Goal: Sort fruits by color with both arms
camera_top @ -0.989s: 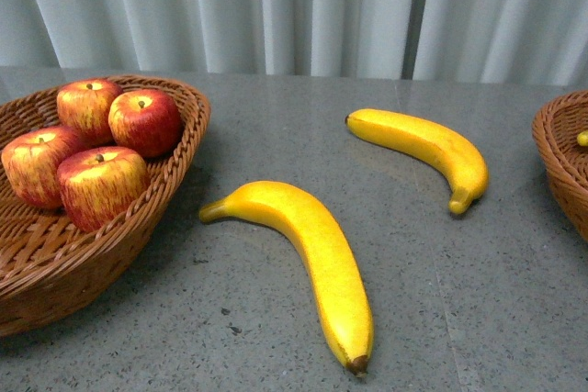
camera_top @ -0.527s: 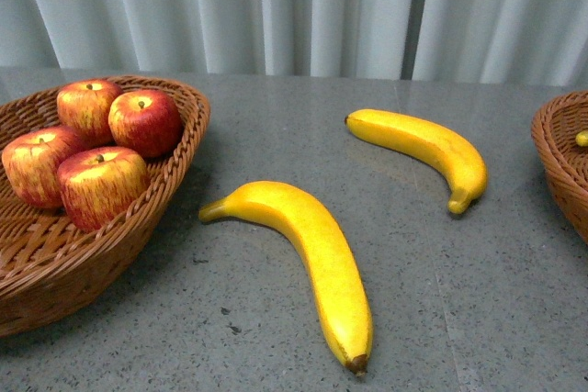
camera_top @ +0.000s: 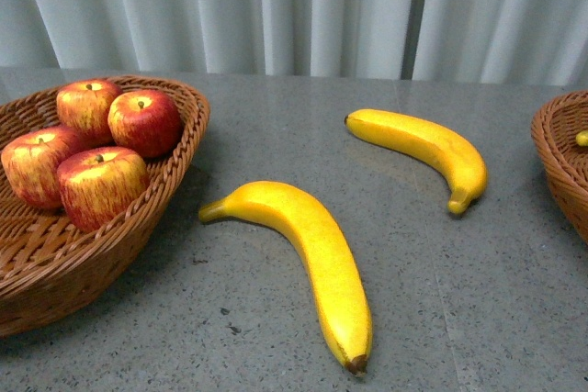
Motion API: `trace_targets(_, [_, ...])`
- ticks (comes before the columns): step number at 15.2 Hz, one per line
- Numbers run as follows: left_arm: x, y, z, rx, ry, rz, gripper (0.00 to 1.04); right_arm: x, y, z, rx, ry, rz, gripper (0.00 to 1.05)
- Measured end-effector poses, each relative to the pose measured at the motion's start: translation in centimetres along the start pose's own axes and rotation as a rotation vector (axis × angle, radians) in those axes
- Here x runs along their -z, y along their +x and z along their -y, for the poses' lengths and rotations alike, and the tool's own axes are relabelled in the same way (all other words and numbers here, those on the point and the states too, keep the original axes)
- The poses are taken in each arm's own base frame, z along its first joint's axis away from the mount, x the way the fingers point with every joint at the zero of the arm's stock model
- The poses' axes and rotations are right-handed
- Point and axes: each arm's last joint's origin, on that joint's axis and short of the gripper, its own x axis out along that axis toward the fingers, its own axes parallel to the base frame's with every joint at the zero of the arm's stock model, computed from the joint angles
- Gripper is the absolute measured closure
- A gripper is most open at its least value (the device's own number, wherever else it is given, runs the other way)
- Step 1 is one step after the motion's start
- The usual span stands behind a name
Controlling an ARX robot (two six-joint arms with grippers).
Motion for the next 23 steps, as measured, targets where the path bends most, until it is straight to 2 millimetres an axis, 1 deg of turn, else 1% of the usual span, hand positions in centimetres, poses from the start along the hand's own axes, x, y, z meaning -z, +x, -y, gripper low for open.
trace_targets(3, [0.0,0.0,0.0,0.000,0.000,0.000,0.06,0.0,0.0,0.0,0.000,0.000,0.000,0.06])
trace_targets(8, [0.0,0.0,0.0,0.000,0.000,0.000,0.07,0.0,0.0,0.0,0.000,0.000,0.000,0.06])
trace_targets(9, [0.0,0.0,0.0,0.000,0.000,0.000,0.07,-0.1,0.1,0.0,-0.007,0.022,0.001,0.06])
trace_targets(11, [0.0,0.0,0.0,0.000,0.000,0.000,0.07,-1.4,1.8,-0.1,-0.033,0.134,0.021,0.06])
trace_targets(13, [0.0,0.0,0.0,0.000,0.000,0.000,0.07,-4.5,5.1,-1.2,-0.104,0.167,0.082,0.06])
trace_targets(14, [0.0,0.0,0.0,0.000,0.000,0.000,0.07,-6.5,7.6,-2.3,-0.157,0.170,0.129,0.06])
trace_targets(15, [0.0,0.0,0.0,0.000,0.000,0.000,0.07,-8.0,10.4,-3.7,-0.201,0.166,0.145,0.06])
trace_targets(16, [0.0,0.0,0.0,0.000,0.000,0.000,0.07,-8.5,13.8,-5.9,-0.256,0.153,0.093,0.06])
trace_targets(18, [0.0,0.0,0.0,0.000,0.000,0.000,0.07,-7.8,18.8,-10.3,-0.346,0.114,-0.047,0.06])
trace_targets(19, [0.0,0.0,0.0,0.000,0.000,0.000,0.07,-7.9,20.5,-12.4,-0.387,0.096,-0.084,0.06])
trace_targets(20, [0.0,0.0,0.0,0.000,0.000,0.000,0.07,-8.3,21.5,-14.2,-0.423,0.084,-0.111,0.06])
trace_targets(22, [0.0,0.0,0.0,0.000,0.000,0.000,0.07,-8.9,22.5,-17.6,-0.510,0.045,-0.187,0.06])
trace_targets(23, [0.0,0.0,0.0,0.000,0.000,0.000,0.07,-8.4,22.8,-18.6,-0.538,0.018,-0.248,0.06])
